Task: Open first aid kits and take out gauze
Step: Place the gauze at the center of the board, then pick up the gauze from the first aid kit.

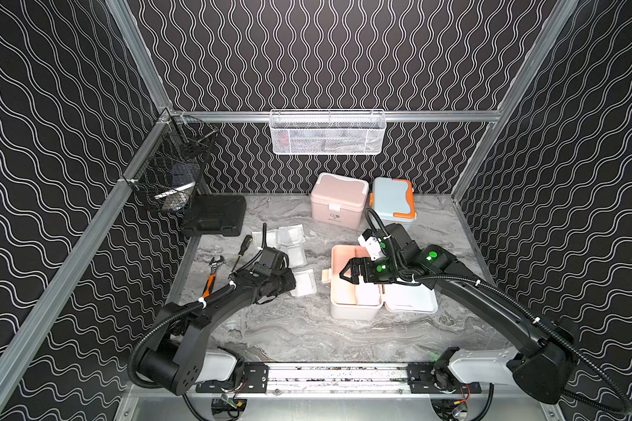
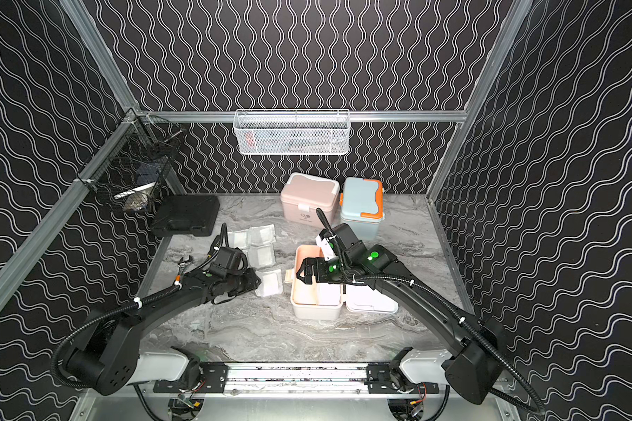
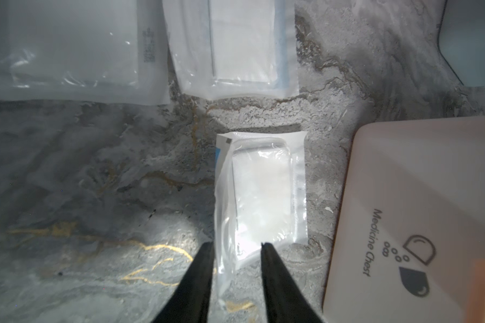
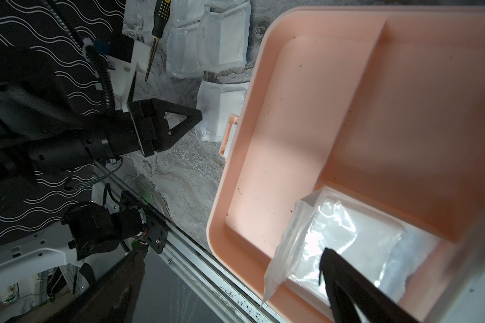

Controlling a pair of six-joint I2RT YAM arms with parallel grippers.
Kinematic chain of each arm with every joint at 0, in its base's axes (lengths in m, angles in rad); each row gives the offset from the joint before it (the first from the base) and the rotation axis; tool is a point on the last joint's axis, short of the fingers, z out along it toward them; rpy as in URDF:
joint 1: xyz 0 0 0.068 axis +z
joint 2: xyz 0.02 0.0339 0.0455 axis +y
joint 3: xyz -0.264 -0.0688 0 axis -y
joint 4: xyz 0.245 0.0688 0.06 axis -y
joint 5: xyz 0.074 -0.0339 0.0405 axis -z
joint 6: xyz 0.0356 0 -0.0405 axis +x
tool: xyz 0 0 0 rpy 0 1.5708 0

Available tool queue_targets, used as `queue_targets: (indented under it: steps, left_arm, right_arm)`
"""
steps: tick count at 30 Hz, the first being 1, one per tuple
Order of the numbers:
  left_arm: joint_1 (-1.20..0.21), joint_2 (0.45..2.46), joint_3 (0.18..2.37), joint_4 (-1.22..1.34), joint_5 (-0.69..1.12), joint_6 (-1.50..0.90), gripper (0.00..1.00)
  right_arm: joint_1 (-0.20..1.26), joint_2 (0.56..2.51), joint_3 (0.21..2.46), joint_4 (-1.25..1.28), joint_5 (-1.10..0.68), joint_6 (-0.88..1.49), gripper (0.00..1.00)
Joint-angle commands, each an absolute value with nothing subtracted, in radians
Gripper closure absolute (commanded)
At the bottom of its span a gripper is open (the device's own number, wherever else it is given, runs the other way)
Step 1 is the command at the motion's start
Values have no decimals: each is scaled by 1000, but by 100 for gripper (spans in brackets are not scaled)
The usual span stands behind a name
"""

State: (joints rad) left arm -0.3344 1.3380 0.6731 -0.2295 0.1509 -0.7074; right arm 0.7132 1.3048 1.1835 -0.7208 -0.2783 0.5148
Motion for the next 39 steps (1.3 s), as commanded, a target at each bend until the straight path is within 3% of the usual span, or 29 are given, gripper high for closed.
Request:
queue_targets:
  steps: [1, 7, 11, 16, 26, 39]
  left_arm:
    - [-333, 1288, 699, -295, 112, -679, 50]
    - [-347, 1166, 750, -407, 115, -664, 24]
    - [-438, 1116, 838, -504, 72, -658, 5]
    - [-642, 1129, 964, -595, -44, -675, 1]
    - [-971, 1343, 1212, -682, -217, -693, 11]
    - [-1019, 1606, 1342, -613, -132, -682, 51]
  right_arm:
    - [715, 1294, 1182, -721, -267, 517, 0]
    - [715, 1254, 1181, -707, -227, 523, 0]
    - [715, 1199, 1171, -688, -160, 534, 0]
    - [715, 1110, 1142, -667, -36, 560, 0]
    - [702, 987, 1102, -759, 246, 631, 0]
    - [655, 950, 1066, -808, 234, 643, 0]
